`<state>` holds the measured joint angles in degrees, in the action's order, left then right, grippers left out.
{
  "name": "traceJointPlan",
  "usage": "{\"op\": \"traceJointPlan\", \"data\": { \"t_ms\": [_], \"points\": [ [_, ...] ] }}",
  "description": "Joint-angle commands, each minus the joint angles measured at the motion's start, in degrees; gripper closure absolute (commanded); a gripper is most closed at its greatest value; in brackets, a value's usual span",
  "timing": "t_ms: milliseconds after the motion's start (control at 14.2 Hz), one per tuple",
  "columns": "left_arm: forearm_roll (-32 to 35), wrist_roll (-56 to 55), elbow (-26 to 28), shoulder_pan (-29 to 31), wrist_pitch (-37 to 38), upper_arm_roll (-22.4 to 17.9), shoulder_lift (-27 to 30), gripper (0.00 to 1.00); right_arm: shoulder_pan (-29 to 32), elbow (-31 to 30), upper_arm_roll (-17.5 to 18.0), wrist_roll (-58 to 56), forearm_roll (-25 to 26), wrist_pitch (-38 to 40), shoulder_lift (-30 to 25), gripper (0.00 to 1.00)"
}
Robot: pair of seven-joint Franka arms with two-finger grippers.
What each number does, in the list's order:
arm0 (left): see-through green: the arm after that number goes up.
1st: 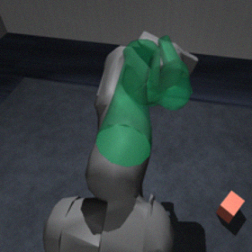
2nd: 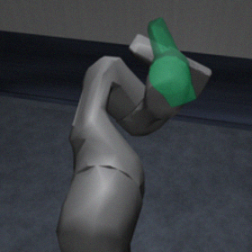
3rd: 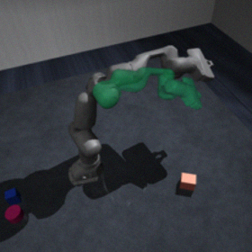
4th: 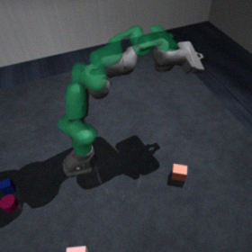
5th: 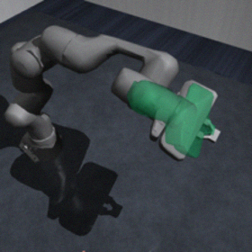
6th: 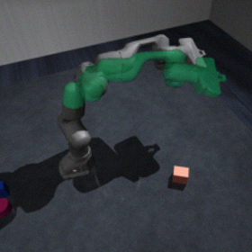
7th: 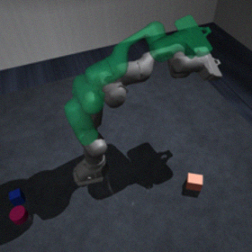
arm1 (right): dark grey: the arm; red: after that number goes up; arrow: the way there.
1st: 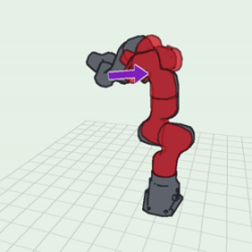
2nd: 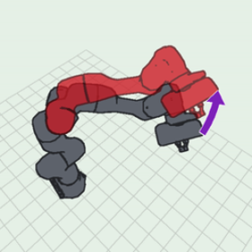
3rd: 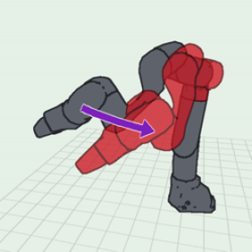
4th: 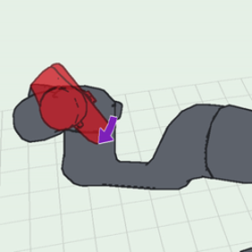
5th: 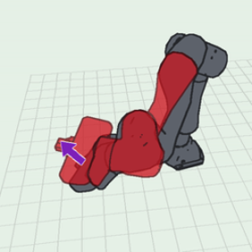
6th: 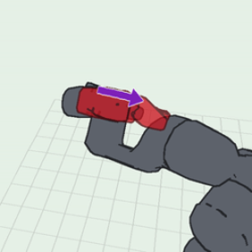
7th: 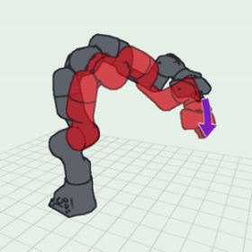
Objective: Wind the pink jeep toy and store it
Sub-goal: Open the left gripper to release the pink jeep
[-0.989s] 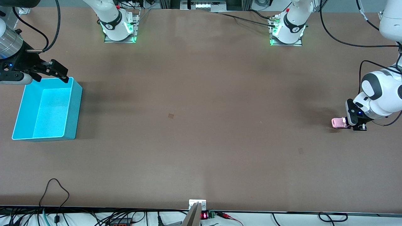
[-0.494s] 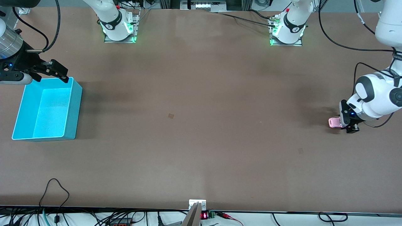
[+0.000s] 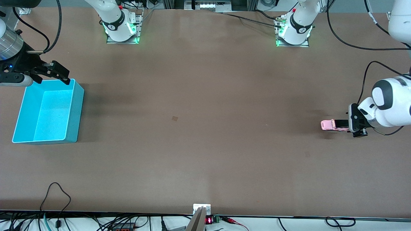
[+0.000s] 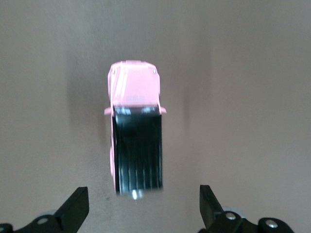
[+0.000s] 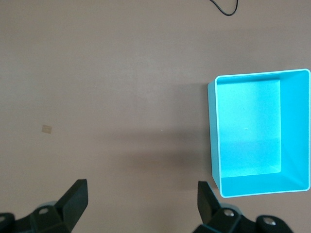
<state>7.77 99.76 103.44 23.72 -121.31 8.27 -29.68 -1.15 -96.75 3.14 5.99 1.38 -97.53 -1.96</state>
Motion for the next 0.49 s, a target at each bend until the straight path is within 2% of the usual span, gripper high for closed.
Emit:
{"op": "traceJointPlan", "data": {
  "t_ms": [0, 212, 424],
  "points": [
    [0.94, -8.93, -2.79, -2.44, 8.87, 0.17, 2.34, 0.00, 0.27, -0.54, 0.11, -0.80, -0.33, 0.24, -0.68, 0.00],
    [0.94, -19.83, -6.65, -4.91, 18.19, 1.31, 4.01, 0.00, 0.27, -0.54, 0.02, -0.80, -0.33, 0.15, -0.68, 0.00],
    [0.94, -35.20, -13.85, -5.17, 28.38, 6.31, 5.16, 0.00, 0.27, -0.54, 0.02, -0.80, -0.33, 0.15, -0.68, 0.00]
  ]
}}
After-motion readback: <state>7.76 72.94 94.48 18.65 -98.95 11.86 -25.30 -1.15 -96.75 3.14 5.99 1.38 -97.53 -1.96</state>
